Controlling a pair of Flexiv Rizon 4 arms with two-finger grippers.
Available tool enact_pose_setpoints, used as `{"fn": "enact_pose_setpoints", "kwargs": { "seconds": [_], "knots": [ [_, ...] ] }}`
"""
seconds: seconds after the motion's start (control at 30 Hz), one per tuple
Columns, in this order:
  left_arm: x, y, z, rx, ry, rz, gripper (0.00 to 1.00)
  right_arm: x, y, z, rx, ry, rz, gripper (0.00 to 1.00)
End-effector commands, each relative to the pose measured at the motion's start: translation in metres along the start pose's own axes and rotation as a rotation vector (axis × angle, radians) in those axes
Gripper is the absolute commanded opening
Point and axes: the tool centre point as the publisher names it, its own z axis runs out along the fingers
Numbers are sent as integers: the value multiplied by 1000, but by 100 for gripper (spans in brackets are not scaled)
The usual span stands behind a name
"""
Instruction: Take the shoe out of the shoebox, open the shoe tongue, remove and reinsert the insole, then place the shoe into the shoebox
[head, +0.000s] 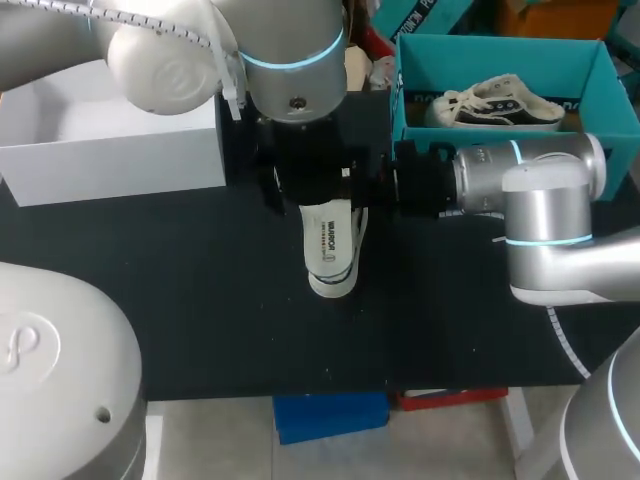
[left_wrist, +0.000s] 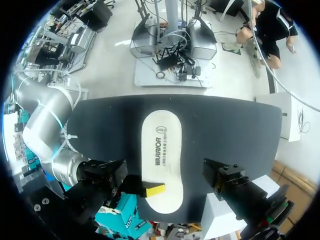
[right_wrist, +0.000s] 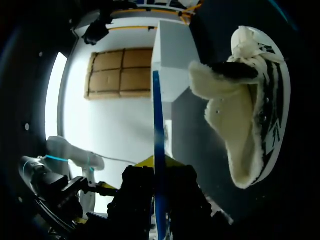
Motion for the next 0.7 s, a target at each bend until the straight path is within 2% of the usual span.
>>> {"fn": "enact_pose_setpoints", "kwargs": {
  "seconds": [0.03, 0.33, 0.7],
  "knots": [
    [-8, 17, 3, 6, 20, -2, 100, 0, 0, 1, -2, -2, 1, 0],
    [-11, 54, 10, 15, 8, -5, 100, 0, 0, 1, -2, -2, 1, 0],
    [-11, 112, 23, 24, 0, -3, 100, 0, 0, 1, -2, -2, 1, 0]
  ]
}}
